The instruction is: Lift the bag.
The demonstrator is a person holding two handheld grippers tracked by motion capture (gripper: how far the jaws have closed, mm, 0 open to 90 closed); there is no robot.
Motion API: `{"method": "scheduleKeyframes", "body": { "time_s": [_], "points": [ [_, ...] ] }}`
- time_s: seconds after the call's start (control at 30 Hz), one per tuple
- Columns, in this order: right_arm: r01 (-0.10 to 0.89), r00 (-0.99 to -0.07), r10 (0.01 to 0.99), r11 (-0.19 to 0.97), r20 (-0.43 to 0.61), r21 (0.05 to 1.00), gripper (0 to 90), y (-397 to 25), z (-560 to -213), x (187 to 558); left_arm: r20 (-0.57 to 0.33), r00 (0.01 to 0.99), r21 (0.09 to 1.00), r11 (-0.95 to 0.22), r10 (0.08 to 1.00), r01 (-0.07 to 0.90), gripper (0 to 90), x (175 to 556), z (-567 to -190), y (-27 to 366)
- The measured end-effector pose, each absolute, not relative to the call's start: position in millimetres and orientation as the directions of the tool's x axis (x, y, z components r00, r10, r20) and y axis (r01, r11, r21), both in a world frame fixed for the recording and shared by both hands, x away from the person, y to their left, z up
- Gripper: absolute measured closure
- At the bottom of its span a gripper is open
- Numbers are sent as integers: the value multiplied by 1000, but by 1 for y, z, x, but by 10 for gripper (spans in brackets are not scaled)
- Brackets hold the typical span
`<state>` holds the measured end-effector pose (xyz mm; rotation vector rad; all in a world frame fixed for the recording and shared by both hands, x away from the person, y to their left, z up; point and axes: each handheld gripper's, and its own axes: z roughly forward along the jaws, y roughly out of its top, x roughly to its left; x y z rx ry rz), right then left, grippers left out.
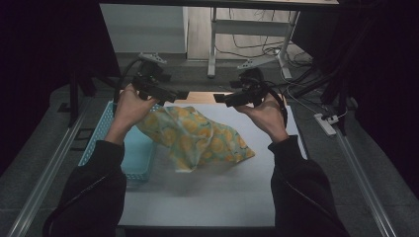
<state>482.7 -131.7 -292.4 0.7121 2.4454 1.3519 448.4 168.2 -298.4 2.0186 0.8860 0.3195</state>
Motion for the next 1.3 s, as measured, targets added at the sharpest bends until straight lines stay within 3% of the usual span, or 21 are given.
{"method": "scheduleKeyframes", "body": {
  "time_s": [0.37,0.9,1.3],
  "points": [
    [287,-857,516,456,13,842,149,-131,-309,473,-140,725,828,-322,674,459,0,437,-327,178],
    [294,-861,508,485,8,824,25,-134,-340,461,-87,722,812,-371,686,450,0,411,-354,179],
    [260,-867,498,491,-23,831,1,-145,-360,448,-112,728,812,-360,677,460,0,387,-377,185]
  ]
}}
